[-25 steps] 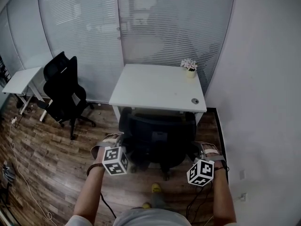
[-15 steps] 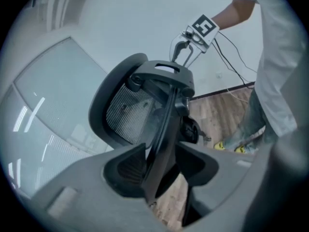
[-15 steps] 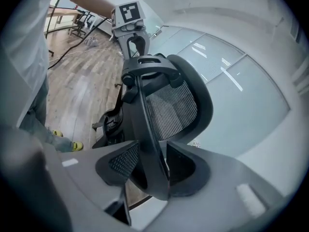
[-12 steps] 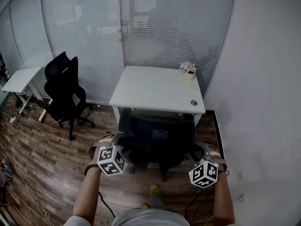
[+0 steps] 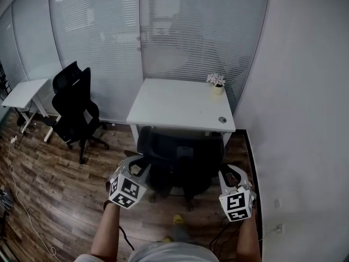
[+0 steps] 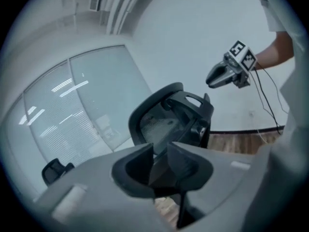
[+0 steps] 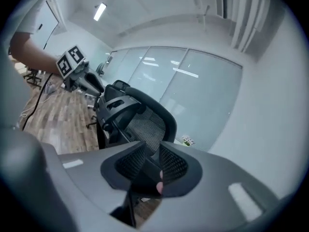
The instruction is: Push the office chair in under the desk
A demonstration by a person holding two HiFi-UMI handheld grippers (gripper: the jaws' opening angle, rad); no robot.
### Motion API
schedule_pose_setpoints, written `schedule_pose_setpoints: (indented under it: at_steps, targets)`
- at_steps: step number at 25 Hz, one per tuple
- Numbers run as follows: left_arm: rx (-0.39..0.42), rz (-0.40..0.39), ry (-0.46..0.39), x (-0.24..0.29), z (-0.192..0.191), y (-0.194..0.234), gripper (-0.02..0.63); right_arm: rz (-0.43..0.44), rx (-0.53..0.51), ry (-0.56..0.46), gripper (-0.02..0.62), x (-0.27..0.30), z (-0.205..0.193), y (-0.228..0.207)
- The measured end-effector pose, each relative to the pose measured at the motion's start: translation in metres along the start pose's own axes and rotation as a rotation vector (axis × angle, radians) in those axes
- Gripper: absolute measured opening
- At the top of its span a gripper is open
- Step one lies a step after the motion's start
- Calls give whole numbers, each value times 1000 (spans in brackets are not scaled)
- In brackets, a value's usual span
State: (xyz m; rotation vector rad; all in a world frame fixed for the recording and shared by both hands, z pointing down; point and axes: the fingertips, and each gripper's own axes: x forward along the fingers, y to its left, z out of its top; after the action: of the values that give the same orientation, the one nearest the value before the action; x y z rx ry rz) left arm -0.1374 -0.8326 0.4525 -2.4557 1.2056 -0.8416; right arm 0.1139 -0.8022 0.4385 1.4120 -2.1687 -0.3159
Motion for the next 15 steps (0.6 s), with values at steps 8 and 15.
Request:
schedule_pose_setpoints:
  at_steps: [8, 15]
  targets:
    - [-189, 128, -120, -29, 15, 14, 20, -108, 168, -69, 2, -26, 8, -7]
    - [-325, 187, -184, -53, 24, 17, -2, -143, 243, -94, 1, -42, 11, -4]
